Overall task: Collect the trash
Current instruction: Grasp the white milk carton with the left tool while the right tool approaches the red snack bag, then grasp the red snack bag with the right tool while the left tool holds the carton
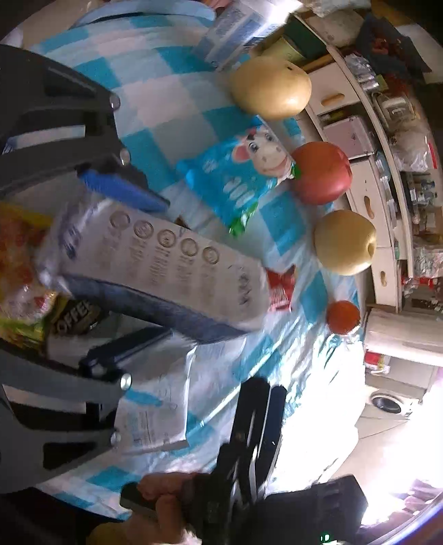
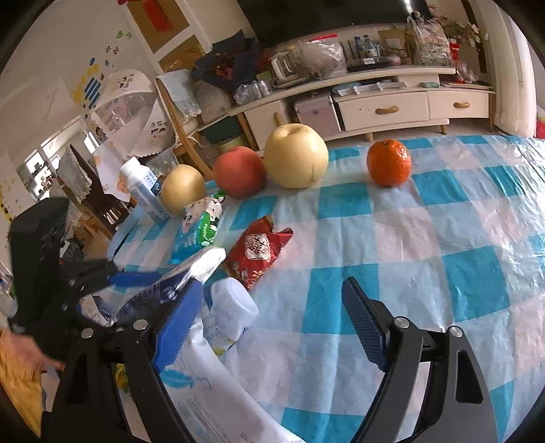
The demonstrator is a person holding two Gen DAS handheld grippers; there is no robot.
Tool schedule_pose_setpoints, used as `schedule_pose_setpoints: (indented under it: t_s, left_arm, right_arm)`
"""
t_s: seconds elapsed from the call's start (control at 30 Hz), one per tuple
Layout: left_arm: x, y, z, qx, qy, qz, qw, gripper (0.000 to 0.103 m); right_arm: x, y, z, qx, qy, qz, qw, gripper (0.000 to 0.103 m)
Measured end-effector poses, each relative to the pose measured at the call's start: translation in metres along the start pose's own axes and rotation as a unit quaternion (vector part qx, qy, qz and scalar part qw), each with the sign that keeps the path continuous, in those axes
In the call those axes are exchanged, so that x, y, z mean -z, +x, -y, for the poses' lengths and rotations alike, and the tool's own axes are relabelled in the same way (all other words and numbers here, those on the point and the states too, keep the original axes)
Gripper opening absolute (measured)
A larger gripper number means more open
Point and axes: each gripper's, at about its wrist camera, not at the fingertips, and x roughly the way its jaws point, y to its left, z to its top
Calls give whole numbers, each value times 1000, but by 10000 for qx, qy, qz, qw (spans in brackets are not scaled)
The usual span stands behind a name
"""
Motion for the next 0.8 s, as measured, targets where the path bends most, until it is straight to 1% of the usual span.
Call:
schedule_pose_setpoints:
  t_s: [0.1,0.23,0.37,0.4,0.47,0.53,0.63,0.67,0.8]
  left_arm:
    - [8,-5,7,-86,-323,108,9994,62]
    - [16,-13,13,-8,-684,248,9973,62]
    - [22,-17,16,35,-861,301,9958,62]
    - [21,-17,16,71,-881,286,9957,62]
    - [18,-17,17,-12,-875,244,9959,63]
    - [14,-14,17,-1,-834,165,9964,64]
    - [7,-5,16,-166,-724,10,9972,72]
    - [6,-2,14,-166,-752,-25,9970,73]
    - [5,10,3,75,-1081,-84,9941,73]
  right_arm:
    - [1,3,0,14,-20,-100,9999,83]
    - [3,8,-4,-9,-107,-234,9997,83]
    - [6,12,-13,-21,-307,-342,9989,83]
    - [7,12,-16,23,-379,-357,9986,83]
    - [8,13,-18,66,-441,-380,9983,83]
    - [7,13,-17,47,-423,-403,9983,83]
    - [7,12,-15,41,-372,-425,9984,83]
    - [7,12,-13,42,-344,-427,9985,83]
    - [6,12,-5,-4,-188,-455,9988,83]
